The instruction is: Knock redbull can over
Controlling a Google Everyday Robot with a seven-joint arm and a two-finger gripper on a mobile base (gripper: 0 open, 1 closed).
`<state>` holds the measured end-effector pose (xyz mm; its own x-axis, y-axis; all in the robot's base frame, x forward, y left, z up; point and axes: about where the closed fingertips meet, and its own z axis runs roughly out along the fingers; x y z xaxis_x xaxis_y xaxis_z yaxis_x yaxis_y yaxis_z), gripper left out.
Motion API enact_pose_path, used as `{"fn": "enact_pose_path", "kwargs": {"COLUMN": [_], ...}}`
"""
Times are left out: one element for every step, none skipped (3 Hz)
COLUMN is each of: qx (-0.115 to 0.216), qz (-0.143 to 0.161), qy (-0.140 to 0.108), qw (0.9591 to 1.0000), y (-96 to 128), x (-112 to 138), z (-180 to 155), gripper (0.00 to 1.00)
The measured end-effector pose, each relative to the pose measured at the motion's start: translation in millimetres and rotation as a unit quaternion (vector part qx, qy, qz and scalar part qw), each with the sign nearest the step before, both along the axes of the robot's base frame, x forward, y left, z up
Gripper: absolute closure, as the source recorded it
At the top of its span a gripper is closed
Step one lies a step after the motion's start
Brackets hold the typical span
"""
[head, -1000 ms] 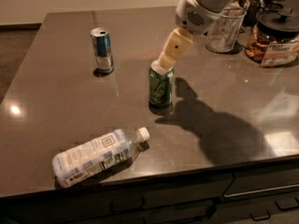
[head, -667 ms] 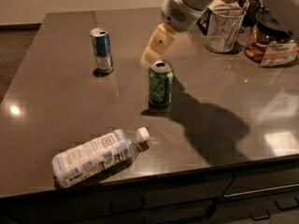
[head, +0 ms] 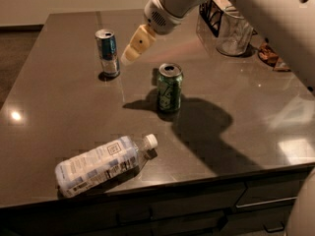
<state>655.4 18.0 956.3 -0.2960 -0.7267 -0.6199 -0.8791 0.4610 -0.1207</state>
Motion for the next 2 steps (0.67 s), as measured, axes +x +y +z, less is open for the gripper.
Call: {"fn": "enact_pose_path", "kwargs": {"qx": [0.031, 0.055], "qz": [-0.005, 0.001], "qy": [-0.012, -0.009], "qw": [0.9994, 0.9984], "y": [27.0, 61.5], "x": [22.0, 35.3], "z": [-5.3, -15.6], "gripper": [0.00, 0.00]}}
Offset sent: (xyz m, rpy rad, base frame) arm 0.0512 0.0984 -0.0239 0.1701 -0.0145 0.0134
